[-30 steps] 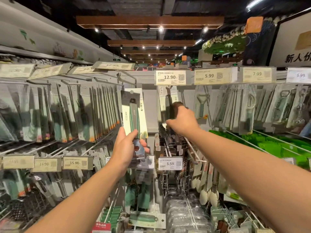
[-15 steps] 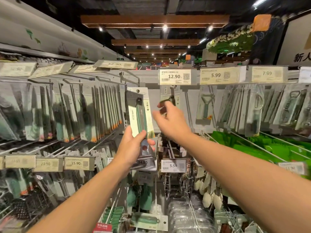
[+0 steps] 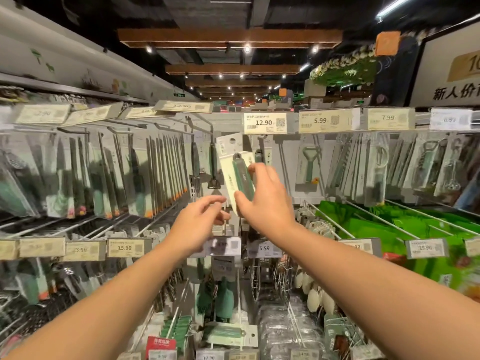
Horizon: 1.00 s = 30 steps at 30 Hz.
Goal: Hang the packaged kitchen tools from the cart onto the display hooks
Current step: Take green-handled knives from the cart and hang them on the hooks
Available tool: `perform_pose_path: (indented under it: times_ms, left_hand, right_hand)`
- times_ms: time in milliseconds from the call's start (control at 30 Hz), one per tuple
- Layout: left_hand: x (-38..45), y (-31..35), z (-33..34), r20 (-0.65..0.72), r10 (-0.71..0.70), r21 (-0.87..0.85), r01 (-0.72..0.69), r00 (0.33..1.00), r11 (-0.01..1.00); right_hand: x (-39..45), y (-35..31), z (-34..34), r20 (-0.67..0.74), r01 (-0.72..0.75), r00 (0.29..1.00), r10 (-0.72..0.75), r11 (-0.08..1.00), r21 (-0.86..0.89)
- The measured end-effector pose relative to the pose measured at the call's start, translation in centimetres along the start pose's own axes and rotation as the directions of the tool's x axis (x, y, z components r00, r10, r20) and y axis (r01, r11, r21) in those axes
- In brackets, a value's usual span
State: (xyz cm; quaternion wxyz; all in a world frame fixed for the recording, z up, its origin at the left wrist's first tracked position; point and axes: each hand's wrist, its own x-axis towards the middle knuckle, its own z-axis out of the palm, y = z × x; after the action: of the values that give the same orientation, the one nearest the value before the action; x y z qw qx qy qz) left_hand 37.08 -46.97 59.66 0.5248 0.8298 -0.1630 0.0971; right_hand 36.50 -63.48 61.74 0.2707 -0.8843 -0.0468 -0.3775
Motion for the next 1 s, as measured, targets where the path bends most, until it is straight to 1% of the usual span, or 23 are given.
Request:
perform_pose_path:
  times_ms: [100, 167, 367, 500, 667, 800, 867, 1000]
  left_hand:
    - [0.2, -0.4, -1.3, -0.062, 0.040, 0.115, -0.032, 0.997, 0.993]
    - [0.4, -0.9, -2.0, -0.088, 0.048, 0.147, -0.035, 0.995, 0.989]
    - [0.7, -2.3, -2.2, -0.061, 0.102, 0.272, -0.082, 0.993, 0.959]
    - [1.1, -2.2, -1.7, -0.023, 0.100, 0.299, -0.088, 0.995, 0.950]
    - [1.7, -2.0, -1.3, -0.025, 0.111, 0.330, -0.096, 0.993, 0.939]
    - [2.4, -1.6, -0.9, -0.050, 0.141, 0.344, -0.116, 0.989, 0.932]
    - [2.8, -1.4, -0.8, -0.048, 0.168, 0.360, -0.139, 0.985, 0.922]
    - [3.8, -1.4, -0.7, -0.043, 0.185, 0.389, -0.154, 0.982, 0.908]
  right_hand:
    - [-0.4, 1.5, -1.2, -0.040, -0.024, 0.999, 0.024, 1.000, -0.009]
    - [-0.6, 2.2, -1.9, -0.061, -0.042, 0.997, 0.042, 0.999, 0.004]
    - [0.1, 3.2, -3.0, -0.093, -0.105, 0.990, 0.106, 0.994, 0.015]
    - [1.0, 3.6, -2.3, -0.041, -0.144, 0.989, 0.143, 0.989, -0.025]
    - [3.1, 4.1, -1.2, 0.016, -0.181, 0.983, 0.183, 0.982, -0.052]
    - [5.3, 4.8, -0.3, 0.168, -0.235, 0.957, 0.235, 0.972, -0.017]
    - [6.2, 5.3, 0.0, 0.215, -0.259, 0.945, 0.247, 0.966, 0.025]
    - [7.2, 6.2, 0.1, 0.219, -0.275, 0.940, 0.263, 0.961, 0.028]
